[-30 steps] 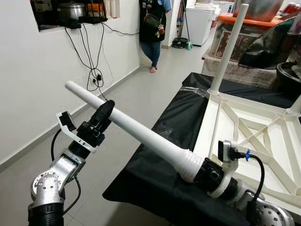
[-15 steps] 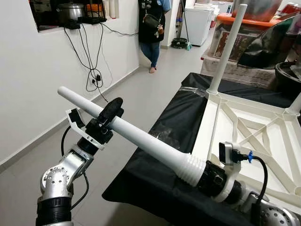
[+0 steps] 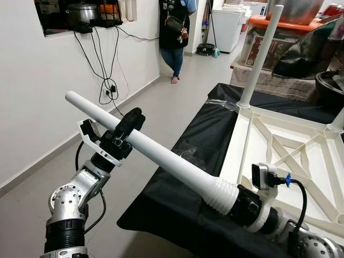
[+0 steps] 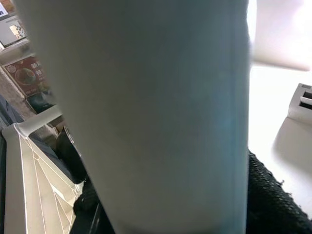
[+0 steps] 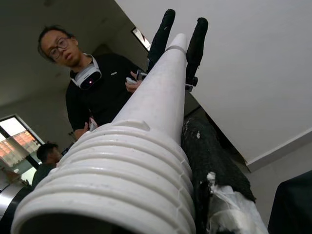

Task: Building children table

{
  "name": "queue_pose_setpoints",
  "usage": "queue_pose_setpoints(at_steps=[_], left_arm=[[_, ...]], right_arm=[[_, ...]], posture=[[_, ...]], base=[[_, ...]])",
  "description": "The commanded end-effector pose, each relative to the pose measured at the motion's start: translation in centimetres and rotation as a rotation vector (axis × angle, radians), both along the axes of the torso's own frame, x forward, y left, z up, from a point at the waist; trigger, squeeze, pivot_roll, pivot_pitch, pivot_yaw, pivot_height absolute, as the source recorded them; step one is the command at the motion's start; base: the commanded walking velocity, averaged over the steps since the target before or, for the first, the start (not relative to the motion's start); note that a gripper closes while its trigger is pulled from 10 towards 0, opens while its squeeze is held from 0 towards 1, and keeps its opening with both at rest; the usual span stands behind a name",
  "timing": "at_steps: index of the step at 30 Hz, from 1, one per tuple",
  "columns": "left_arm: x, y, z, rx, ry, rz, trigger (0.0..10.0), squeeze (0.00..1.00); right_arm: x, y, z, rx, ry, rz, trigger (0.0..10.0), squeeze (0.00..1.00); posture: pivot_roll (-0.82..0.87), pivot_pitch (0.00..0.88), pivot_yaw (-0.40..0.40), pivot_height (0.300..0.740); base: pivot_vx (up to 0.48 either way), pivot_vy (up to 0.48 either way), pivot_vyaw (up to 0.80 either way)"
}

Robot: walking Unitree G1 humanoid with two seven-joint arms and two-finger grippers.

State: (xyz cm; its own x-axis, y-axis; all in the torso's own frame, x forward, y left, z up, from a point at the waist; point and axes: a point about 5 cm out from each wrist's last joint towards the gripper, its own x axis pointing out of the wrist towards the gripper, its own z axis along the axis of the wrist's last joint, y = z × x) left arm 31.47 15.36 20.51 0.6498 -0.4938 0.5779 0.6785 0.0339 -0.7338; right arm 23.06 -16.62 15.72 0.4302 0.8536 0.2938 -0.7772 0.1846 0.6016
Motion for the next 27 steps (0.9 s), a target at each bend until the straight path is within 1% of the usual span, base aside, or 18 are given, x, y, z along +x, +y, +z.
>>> queue_pose_setpoints(at_steps=[1,4,5,11,12,13,14,15,16,25,27], left_arm=[[-0.1,-0.9,0.9,0.016,-0.035,-0.031,0.0,0.00],[-0.3,-1.1,1.1,0.014,-0.037,-0.043,0.0,0.00],[-0.5,-1.3,1.0,0.017,-0.029,-0.053,1.2,0.00],[-0.6,-1.5,0.9,0.020,-0.016,-0.066,1.2,0.00],[-0.7,-1.6,0.8,0.016,-0.010,-0.068,10.0,0.00],[-0.7,-1.7,0.7,0.015,-0.002,-0.066,10.0,0.00],[-0.7,-1.7,0.7,0.015,-0.002,-0.066,10.0,0.00],[-0.7,-1.8,0.6,0.016,0.004,-0.063,10.0,0.00],[-0.7,-1.9,0.6,0.022,0.006,-0.056,10.0,0.00],[-0.2,-1.6,0.6,0.055,0.008,-0.009,10.0,0.00],[0.1,-0.9,1.0,0.064,-0.001,0.023,10.0,0.00]], right_arm=[[0.3,0.4,-0.4,-0.030,0.012,-0.005,0.0,0.00],[0.7,0.3,-0.4,-0.051,0.003,-0.017,0.0,0.00],[1.0,0.3,-0.4,-0.061,-0.004,-0.022,0.0,0.00],[1.3,0.2,-0.3,-0.072,-0.013,-0.027,0.0,0.00],[1.8,0.1,-0.5,-0.107,0.000,-0.064,0.0,0.00],[2.4,-0.1,-0.9,-0.152,0.023,-0.106,10.0,0.00],[2.4,-0.1,-0.9,-0.152,0.023,-0.106,10.0,0.00],[2.6,-0.2,-1.2,-0.179,0.030,-0.124,10.0,0.75],[2.7,-0.2,-1.2,-0.186,0.036,-0.129,10.0,1.00],[2.3,-0.6,-1.2,-0.185,0.039,-0.110,10.0,1.00],[1.7,-1.9,-1.7,-0.230,0.048,-0.110,10.0,1.00]], posture=[[0.00,0.000,-0.061,0.740],[0.02,0.000,-0.065,0.740],[0.02,0.000,-0.066,0.740],[0.02,0.000,-0.066,0.740],[0.01,0.000,-0.077,0.740],[0.01,0.000,-0.077,0.740],[0.01,0.000,-0.077,0.740],[0.01,0.000,-0.078,0.740],[0.01,0.000,-0.079,0.740],[0.00,0.000,-0.079,0.740],[0.00,0.000,-0.080,0.740]], base=[[0.000,0.000,0.00],[0.000,0.000,0.00],[0.000,0.000,0.00],[0.000,0.000,0.00],[0.000,0.000,0.00],[0.000,0.000,0.00],[0.000,0.000,0.00],[0.000,0.000,0.00],[0.000,0.000,0.00],[0.000,0.000,0.00],[0.000,0.000,0.00]])
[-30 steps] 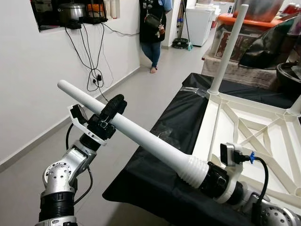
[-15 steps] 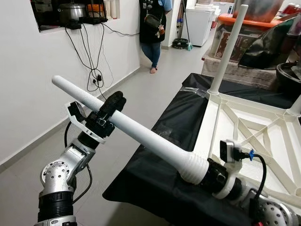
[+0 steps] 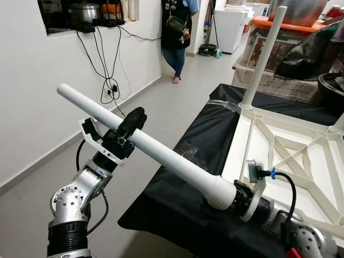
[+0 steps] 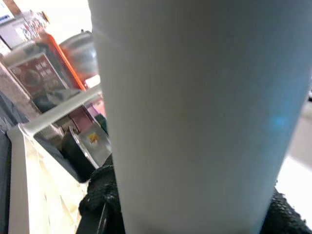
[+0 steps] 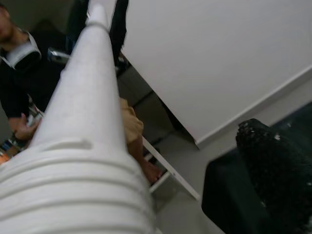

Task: Building children table

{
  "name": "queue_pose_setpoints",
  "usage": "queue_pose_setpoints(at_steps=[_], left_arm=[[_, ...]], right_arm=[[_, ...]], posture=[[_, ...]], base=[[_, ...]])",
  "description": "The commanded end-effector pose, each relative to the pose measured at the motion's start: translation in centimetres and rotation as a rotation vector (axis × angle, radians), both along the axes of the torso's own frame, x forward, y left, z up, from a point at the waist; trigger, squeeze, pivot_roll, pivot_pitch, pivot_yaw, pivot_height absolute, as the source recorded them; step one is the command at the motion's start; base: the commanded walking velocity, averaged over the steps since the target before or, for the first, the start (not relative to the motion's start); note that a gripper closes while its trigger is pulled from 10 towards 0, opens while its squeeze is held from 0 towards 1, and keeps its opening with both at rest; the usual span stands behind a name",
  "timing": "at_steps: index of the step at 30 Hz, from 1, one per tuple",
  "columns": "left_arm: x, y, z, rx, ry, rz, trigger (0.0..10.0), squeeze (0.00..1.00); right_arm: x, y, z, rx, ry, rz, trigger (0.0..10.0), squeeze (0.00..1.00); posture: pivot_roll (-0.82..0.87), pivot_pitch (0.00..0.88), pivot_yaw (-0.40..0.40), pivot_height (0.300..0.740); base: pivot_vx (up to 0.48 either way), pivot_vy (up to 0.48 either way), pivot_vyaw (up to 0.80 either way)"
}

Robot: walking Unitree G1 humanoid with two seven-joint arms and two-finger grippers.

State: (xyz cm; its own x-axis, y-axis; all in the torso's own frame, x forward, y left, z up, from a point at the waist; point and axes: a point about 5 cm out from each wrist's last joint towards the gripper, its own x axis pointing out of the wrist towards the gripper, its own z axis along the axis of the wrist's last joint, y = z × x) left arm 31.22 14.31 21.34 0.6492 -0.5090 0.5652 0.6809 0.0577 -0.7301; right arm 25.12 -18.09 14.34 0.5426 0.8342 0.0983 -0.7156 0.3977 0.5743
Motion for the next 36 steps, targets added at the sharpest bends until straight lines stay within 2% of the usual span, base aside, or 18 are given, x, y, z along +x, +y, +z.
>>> queue_pose_setpoints(at_steps=[1,3,6,8,11,14,17,18,19,20,21,23,26,30,32,33,34,36], left_arm=[[0.3,0.1,0.2,0.034,0.002,0.020,10.0,0.00],[0.5,0.6,0.5,0.033,-0.005,0.042,10.0,0.00],[0.5,0.6,0.5,0.033,-0.005,0.042,10.0,0.00],[0.5,1.0,0.5,0.035,-0.006,0.058,10.0,0.00],[0.4,1.7,0.1,0.054,0.001,0.089,10.0,0.00],[0.4,1.9,0.0,0.057,0.002,0.093,10.0,0.00],[0.3,2.1,0.1,0.075,0.000,0.091,10.0,0.00],[0.3,2.1,0.1,0.075,0.000,0.091,10.0,0.00],[0.3,2.2,0.2,0.084,-0.003,0.090,10.0,0.00],[0.3,2.3,0.3,0.091,-0.006,0.090,10.0,0.00],[0.3,2.4,0.4,0.098,-0.010,0.090,10.0,0.00],[0.3,2.5,0.5,0.103,-0.013,0.090,10.0,0.00],[0.2,2.8,0.7,0.164,-0.027,0.068,10.0,0.00],[0.2,2.7,0.8,0.233,-0.045,0.035,10.0,0.00],[0.4,2.7,1.3,0.317,-0.076,-0.010,10.0,0.00],[0.4,2.7,1.3,0.317,-0.076,-0.010,10.0,0.00],[0.5,2.6,1.6,0.352,-0.091,-0.030,10.0,0.00],[0.9,2.3,2.1,0.428,-0.125,-0.071,10.0,0.00]], right_arm=[[-0.3,-0.5,-0.3,-0.024,0.007,0.013,10.0,1.00],[-0.8,-1.6,-0.7,-0.044,0.020,0.008,10.0,1.00],[-0.8,-1.6,-0.7,-0.044,0.020,0.008,10.0,1.00],[-1.1,-2.3,-1.1,-0.049,0.028,0.001,10.0,1.00],[-1.9,-4.7,-1.2,-0.079,0.033,-0.054,10.0,1.00],[-2.0,-5.2,-1.1,-0.094,0.030,-0.076,10.0,1.00],[-1.5,-7.1,-0.8,-0.176,0.008,-0.159,10.0,1.00],[-1.5,-7.1,-0.8,-0.176,0.008,-0.159,10.0,1.00],[-1.2,-7.7,-0.6,-0.193,-0.001,-0.181,10.0,0.88],[-0.9,-8.1,-0.4,-0.213,-0.013,-0.195,10.0,0.30],[-0.6,-8.5,-0.1,-0.233,-0.027,-0.208,10.0,0.00],[-0.4,-8.7,0.1,-0.246,-0.037,-0.215,10.0,0.00],[0.6,-9.3,1.7,-0.276,-0.094,-0.230,10.0,0.00],[1.2,-9.1,3.4,-0.287,-0.158,-0.200,10.0,0.00],[2.0,-8.5,5.4,-0.286,-0.227,-0.163,10.0,0.00],[2.0,-8.5,5.4,-0.286,-0.227,-0.163,10.0,0.00],[2.3,-7.9,6.2,-0.271,-0.250,-0.136,10.0,0.00],[2.6,-5.5,7.1,-0.234,-0.278,-0.037,10.0,0.00]], posture=[[0.00,0.000,-0.080,0.740],[0.00,0.000,-0.085,0.740],[0.00,0.000,-0.085,0.740],[0.00,0.000,-0.089,0.740],[0.00,0.000,-0.082,0.740],[0.00,0.000,-0.081,0.740],[0.00,0.000,-0.077,0.740],[0.00,0.000,-0.077,0.740],[0.00,0.000,-0.074,0.740],[0.00,0.000,-0.074,0.740],[0.00,0.000,-0.074,0.740],[0.01,0.000,-0.072,0.740],[0.01,0.000,-0.071,0.740],[0.02,0.000,-0.069,0.740],[0.03,0.000,-0.063,0.740],[0.03,0.000,-0.063,0.740],[0.03,0.000,-0.061,0.740],[0.03,0.000,-0.052,0.740]], base=[[0.000,0.000,0.00],[0.000,0.000,0.00],[0.000,0.000,0.00],[0.000,0.000,0.00],[0.000,0.000,0.00],[0.000,0.000,0.00],[0.000,0.000,0.00],[0.000,0.000,0.00],[0.000,0.000,0.00],[0.000,0.000,0.00],[0.000,0.000,0.00],[0.000,0.000,0.00],[0.000,0.000,0.00],[0.000,0.000,0.00],[0.000,0.000,0.00],[0.000,0.000,0.00],[0.000,0.000,0.00],[0.000,0.000,0.00]])
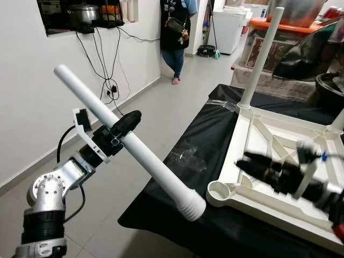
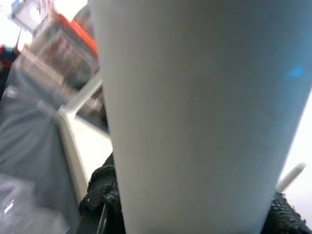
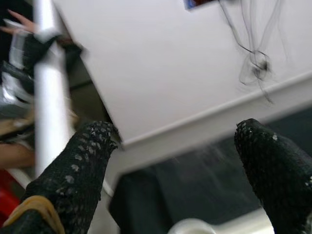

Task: Building children table

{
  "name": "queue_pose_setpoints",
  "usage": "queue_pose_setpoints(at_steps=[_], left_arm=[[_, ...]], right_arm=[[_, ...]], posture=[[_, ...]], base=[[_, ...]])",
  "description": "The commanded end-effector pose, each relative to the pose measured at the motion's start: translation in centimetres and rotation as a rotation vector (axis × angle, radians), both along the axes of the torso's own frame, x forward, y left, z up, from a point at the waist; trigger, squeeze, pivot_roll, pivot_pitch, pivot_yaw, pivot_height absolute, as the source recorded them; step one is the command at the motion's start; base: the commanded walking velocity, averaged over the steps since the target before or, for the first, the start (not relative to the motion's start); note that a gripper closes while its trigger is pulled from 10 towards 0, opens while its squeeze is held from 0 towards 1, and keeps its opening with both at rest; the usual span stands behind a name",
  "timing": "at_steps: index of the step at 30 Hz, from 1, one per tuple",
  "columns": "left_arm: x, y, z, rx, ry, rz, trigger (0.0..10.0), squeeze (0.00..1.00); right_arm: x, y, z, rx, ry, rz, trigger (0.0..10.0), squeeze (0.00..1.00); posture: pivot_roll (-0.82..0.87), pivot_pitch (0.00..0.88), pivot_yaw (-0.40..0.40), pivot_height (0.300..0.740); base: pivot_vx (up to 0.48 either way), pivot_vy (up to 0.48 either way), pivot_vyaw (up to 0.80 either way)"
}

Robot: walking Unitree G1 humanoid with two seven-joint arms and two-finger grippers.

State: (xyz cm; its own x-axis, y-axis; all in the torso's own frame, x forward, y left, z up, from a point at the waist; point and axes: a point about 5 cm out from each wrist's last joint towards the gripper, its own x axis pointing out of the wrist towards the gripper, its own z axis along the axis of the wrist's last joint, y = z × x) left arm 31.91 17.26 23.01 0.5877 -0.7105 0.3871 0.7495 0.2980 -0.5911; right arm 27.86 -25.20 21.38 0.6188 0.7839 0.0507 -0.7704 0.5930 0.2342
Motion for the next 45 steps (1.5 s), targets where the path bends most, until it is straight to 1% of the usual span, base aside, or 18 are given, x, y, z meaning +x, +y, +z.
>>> queue_pose_setpoints(at_steps=[1,3,4,5,7,8,9,16,18,19,20,27,29,36,38,39,44,45], left_arm=[[0.2,-0.6,0.4,0.045,-0.021,-0.049,10.0,0.00],[0.5,-1.1,0.9,0.110,-0.048,-0.089,10.0,0.00],[0.5,-1.1,0.9,0.110,-0.048,-0.089,10.0,0.00],[0.7,-1.3,1.1,0.129,-0.057,-0.105,10.0,0.00],[0.7,-1.3,1.1,0.129,-0.057,-0.105,10.0,0.00],[1.0,-1.8,1.3,0.168,-0.080,-0.134,10.0,0.00],[1.1,-2.1,1.4,0.185,-0.092,-0.149,10.0,0.00],[1.4,-2.8,1.4,0.226,-0.111,-0.191,10.0,0.00],[1.7,-3.5,1.2,0.249,-0.121,-0.228,10.0,0.00],[1.7,-3.5,1.2,0.249,-0.121,-0.228,10.0,0.00],[1.9,-4.0,1.3,0.257,-0.135,-0.256,10.0,0.00],[2.5,-4.8,1.4,0.282,-0.155,-0.292,10.0,0.00],[2.6,-4.9,1.5,0.287,-0.160,-0.297,10.0,0.00],[2.9,-5.1,1.7,0.292,-0.170,-0.302,10.0,0.00],[3.1,-5.2,1.8,0.289,-0.179,-0.303,10.0,0.00],[3.1,-5.2,1.8,0.289,-0.179,-0.303,10.0,0.00],[3.5,-5.9,1.8,0.285,-0.186,-0.312,10.0,0.00],[3.5,-5.9,1.8,0.285,-0.186,-0.312,10.0,0.00]], right_arm=[[-0.1,1.6,0.1,0.013,0.011,0.083,10.0,0.00],[-0.4,4.5,-0.1,-0.014,0.017,0.215,10.0,0.00],[-0.4,4.5,-0.1,-0.014,0.017,0.215,10.0,0.00],[-0.6,5.5,-0.3,-0.027,0.026,0.260,10.0,0.00],[-0.6,5.5,-0.3,-0.027,0.026,0.260,10.0,0.00],[-0.9,7.5,-1.0,-0.061,0.059,0.335,10.0,0.00],[-0.8,8.3,-1.6,-0.078,0.082,0.342,10.0,0.00],[-0.2,9.8,-2.4,-0.101,0.122,0.324,10.0,0.00],[0.5,10.9,-3.1,-0.124,0.142,0.297,10.0,0.00],[0.5,10.9,-3.1,-0.124,0.142,0.297,10.0,0.00],[0.7,11.6,-3.6,-0.150,0.150,0.284,10.0,0.00],[0.6,13.3,-4.6,-0.190,0.167,0.301,10.0,0.00],[0.5,13.4,-4.8,-0.197,0.171,0.304,10.0,0.00],[0.7,14.0,-5.0,-0.201,0.178,0.298,10.0,0.00],[1.0,14.7,-5.1,-0.196,0.184,0.280,10.0,0.00],[1.0,14.7,-5.1,-0.196,0.184,0.280,10.0,0.00],[1.5,16.9,-5.1,-0.157,0.179,0.269,10.0,0.00],[1.5,16.9,-5.1,-0.157,0.179,0.269,10.0,0.00]], posture=[[0.03,0.000,-0.052,0.740],[0.03,0.000,-0.046,0.740],[0.03,0.000,-0.046,0.740],[0.03,0.000,-0.046,0.740],[0.03,0.000,-0.046,0.740],[0.03,0.000,-0.039,0.740],[0.03,0.000,-0.038,0.740],[0.02,0.000,-0.031,0.740],[0.02,0.000,-0.025,0.740],[0.02,0.000,-0.025,0.740],[0.02,0.000,-0.024,0.740],[0.02,0.000,-0.022,0.740],[0.02,0.000,-0.021,0.740],[0.01,0.000,-0.019,0.740],[0.01,0.000,-0.018,0.740],[0.01,0.000,-0.018,0.740],[0.01,0.000,-0.014,0.740],[0.01,0.000,-0.014,0.740]], base=[[0.000,0.000,0.00],[0.000,0.000,0.00],[0.000,0.000,0.00],[0.000,0.000,0.00],[0.000,0.000,0.00],[0.000,0.000,0.00],[0.000,0.000,0.00],[0.000,0.000,0.00],[0.000,0.000,0.00],[0.000,0.000,0.00],[0.000,0.000,0.00],[0.000,0.000,0.00],[0.000,0.000,0.00],[0.000,0.000,0.00],[0.000,0.000,0.00],[0.000,0.000,0.00],[0.000,0.000,0.00],[0.000,0.000,0.00]])
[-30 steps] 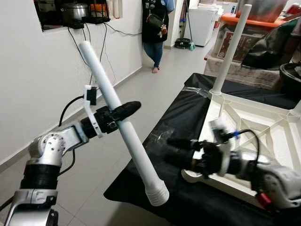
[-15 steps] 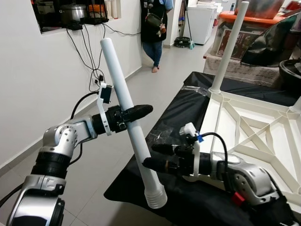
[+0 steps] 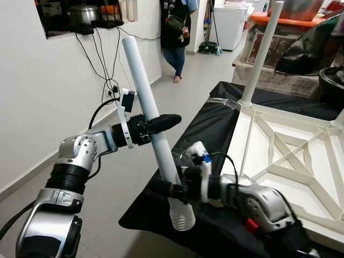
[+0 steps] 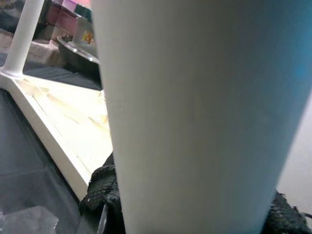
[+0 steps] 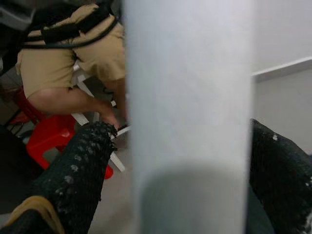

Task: Building children table

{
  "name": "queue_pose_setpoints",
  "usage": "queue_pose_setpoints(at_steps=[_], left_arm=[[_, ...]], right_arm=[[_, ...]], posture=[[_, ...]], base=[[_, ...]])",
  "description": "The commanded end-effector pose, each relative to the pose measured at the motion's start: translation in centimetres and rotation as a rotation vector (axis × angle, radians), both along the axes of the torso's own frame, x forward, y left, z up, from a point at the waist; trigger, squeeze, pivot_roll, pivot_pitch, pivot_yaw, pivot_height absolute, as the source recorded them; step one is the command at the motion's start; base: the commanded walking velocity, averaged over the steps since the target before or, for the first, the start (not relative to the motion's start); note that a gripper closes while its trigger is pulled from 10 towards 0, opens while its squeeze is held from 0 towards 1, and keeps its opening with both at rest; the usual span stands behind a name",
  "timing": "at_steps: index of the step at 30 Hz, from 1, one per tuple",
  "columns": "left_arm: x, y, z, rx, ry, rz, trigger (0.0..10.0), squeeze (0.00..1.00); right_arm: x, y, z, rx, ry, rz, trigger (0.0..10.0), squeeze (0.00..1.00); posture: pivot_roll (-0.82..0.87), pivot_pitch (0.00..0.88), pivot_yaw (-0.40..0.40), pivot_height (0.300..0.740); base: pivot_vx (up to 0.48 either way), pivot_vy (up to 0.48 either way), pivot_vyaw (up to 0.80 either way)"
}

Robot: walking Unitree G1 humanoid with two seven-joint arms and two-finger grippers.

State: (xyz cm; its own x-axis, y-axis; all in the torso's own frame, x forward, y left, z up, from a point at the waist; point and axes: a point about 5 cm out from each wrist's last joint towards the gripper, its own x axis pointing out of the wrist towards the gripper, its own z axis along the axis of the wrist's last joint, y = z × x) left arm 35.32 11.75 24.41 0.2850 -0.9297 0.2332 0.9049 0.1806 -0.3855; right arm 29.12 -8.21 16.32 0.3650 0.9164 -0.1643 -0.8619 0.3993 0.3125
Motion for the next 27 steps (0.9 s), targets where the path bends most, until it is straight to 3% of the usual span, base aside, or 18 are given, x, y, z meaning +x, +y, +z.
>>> queue_pose_setpoints(at_steps=[1,5,16,17,18,19,20,21,27], left_arm=[[0.2,-0.4,0.4,0.013,-0.022,-0.018,10.0,0.00],[0.4,-0.6,0.4,0.017,-0.026,-0.026,10.0,0.00],[0.5,-0.9,0.0,0.035,-0.026,-0.037,10.0,0.00],[0.5,-0.9,0.0,0.035,-0.028,-0.038,10.0,0.00],[0.5,-0.9,0.0,0.035,-0.028,-0.038,10.0,0.00],[0.6,-1.0,0.0,0.035,-0.029,-0.038,10.0,0.00],[0.6,-1.0,0.0,0.035,-0.029,-0.038,10.0,0.00],[0.6,-1.0,0.0,0.036,-0.034,-0.036,10.0,0.00],[0.8,-1.2,0.1,0.038,-0.046,-0.030,10.0,0.00]], right_arm=[[0.2,0.4,0.0,-0.007,-0.009,-0.006,10.0,0.00],[0.7,1.5,0.1,-0.005,-0.017,-0.003,10.0,0.00],[1.4,2.5,0.5,-0.016,-0.031,-0.016,9.8,0.00],[1.4,2.6,0.4,-0.018,-0.029,-0.026,3.7,0.00],[1.4,2.6,0.4,-0.018,-0.029,-0.026,3.7,0.00],[1.5,2.7,0.3,-0.013,-0.025,-0.039,1.4,0.00],[1.5,2.7,0.3,-0.013,-0.025,-0.039,1.4,0.00],[1.5,2.8,0.3,-0.003,-0.025,-0.052,0.0,0.00],[1.4,3.0,0.5,0.028,-0.031,-0.065,0.0,0.00]], posture=[[0.01,0.000,-0.012,0.740],[0.01,0.000,-0.013,0.740],[0.01,0.000,-0.015,0.740],[0.01,0.000,-0.015,0.740],[0.01,0.000,-0.015,0.740],[0.01,0.000,-0.015,0.740],[0.01,0.000,-0.015,0.740],[0.01,0.000,-0.013,0.740],[0.01,0.000,-0.008,0.740]], base=[[0.000,0.000,0.00],[0.000,0.000,0.00],[0.000,0.000,0.00],[0.000,0.000,0.00],[0.000,0.000,0.00],[0.000,0.000,0.00],[0.000,0.000,0.00],[0.000,0.000,0.00],[0.000,0.000,0.00]])
